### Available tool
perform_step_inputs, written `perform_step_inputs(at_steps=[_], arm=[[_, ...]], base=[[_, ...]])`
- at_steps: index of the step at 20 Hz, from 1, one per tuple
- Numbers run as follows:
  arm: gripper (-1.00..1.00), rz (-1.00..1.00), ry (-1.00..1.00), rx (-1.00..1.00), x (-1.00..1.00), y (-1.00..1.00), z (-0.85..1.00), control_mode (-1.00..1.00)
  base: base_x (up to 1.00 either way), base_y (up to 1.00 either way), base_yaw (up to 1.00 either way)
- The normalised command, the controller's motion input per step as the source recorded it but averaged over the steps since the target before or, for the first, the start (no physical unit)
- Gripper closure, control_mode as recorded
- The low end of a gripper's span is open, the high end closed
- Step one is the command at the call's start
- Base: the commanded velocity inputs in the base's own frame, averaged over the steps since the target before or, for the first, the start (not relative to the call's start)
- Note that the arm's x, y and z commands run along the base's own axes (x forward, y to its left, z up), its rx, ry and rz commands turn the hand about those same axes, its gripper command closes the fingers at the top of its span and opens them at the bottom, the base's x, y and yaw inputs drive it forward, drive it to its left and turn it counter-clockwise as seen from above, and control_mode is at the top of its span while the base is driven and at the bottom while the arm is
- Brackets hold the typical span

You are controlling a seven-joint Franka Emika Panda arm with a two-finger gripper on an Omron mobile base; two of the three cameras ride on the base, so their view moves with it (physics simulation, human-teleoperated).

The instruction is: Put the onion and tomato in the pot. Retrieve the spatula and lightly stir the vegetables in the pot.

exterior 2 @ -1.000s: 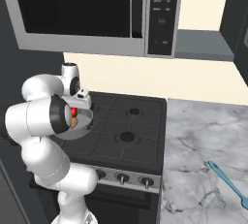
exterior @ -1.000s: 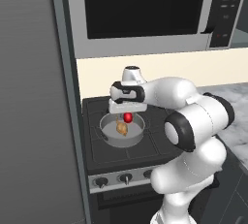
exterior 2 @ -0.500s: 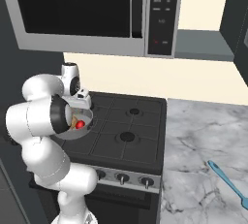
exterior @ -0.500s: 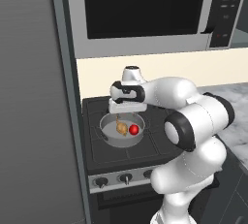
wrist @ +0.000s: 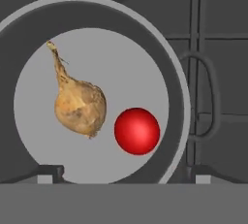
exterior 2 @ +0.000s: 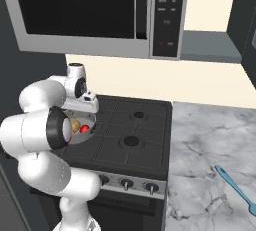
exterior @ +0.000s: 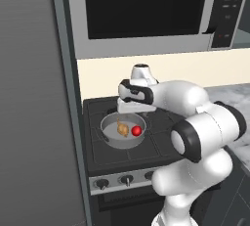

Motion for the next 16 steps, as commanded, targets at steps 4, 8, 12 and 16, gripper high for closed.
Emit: perform_step_inputs(at_steps=[4,8,12,16], arm=[[-1.0,-0.16,-0.02,0.0,-0.47,-0.72,0.01,-1.0],[-1.0,-0.22,-0.01,0.01,-0.42,-0.79,0.06,-1.0],[-1.0,-0.28,0.0,0.06,-0.4,-0.86,0.03,-1.0],[-1.0,-0.33,0.0,0.1,-0.35,-0.9,0.0,-1.0]], base=[[0.0,0.0,0.0],[0.0,0.0,0.0],[0.0,0.0,0.0],[0.0,0.0,0.0]])
